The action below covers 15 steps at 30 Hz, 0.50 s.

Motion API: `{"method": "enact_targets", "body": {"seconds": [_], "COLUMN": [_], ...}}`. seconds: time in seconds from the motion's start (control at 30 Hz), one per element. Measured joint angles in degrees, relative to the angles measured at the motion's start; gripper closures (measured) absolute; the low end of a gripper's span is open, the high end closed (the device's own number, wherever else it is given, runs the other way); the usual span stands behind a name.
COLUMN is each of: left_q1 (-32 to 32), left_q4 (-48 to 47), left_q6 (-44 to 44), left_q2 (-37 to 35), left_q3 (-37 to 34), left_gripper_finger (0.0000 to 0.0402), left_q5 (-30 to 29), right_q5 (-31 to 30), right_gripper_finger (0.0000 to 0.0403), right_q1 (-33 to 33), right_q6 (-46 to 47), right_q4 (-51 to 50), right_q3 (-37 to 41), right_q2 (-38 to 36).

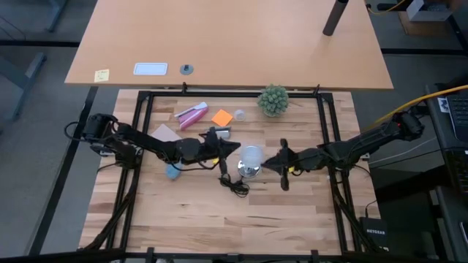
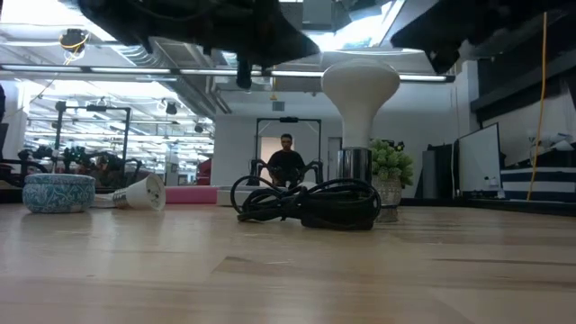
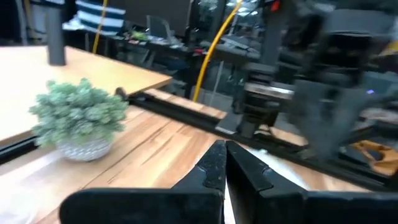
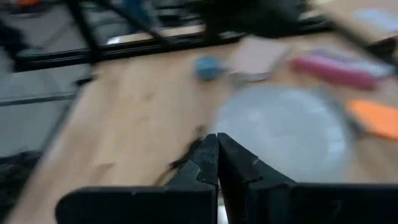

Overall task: Screw lightbulb
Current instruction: Remove the lightbulb from the lamp

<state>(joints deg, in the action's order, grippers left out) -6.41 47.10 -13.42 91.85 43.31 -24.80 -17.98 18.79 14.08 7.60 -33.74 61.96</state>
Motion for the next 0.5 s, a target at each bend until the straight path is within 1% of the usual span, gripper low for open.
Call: {"method": "enact_targets", "body": {"seconds": [0.03, 0.1, 0.27, 0.5], "left_q1": [0.52, 1.46, 2.51, 2.27], "left_q4": [-0.69, -1.94, -4.78, -5.32], "left_q6": [-0.43, -2.16, -4.7, -6.55], "left_q2": [0.0, 0.0, 0.01, 0.02], "left_q3": [0.0, 0.0, -0.02, -0.02], "left_gripper_finger": [0.04, 0.04, 0.04, 0.04], "left_q5": [0.01, 0.04, 0.02, 0.2], "right_q5": [2.13, 3.68, 3.18, 2.06], "right_gripper_finger": [0.0398, 0.0398, 0.0398, 0.0398], "right_q1": [0.0, 0.02, 0.0, -0.07], "right_q6": [0.85, 2.02, 2.19, 2.16], "right_q4": [0.11, -0.01, 0.08, 1.78], "right_q3": [0.0, 0.0, 0.0, 0.0], "right_q2": [0.38, 1.53, 4.83, 8.14]}}
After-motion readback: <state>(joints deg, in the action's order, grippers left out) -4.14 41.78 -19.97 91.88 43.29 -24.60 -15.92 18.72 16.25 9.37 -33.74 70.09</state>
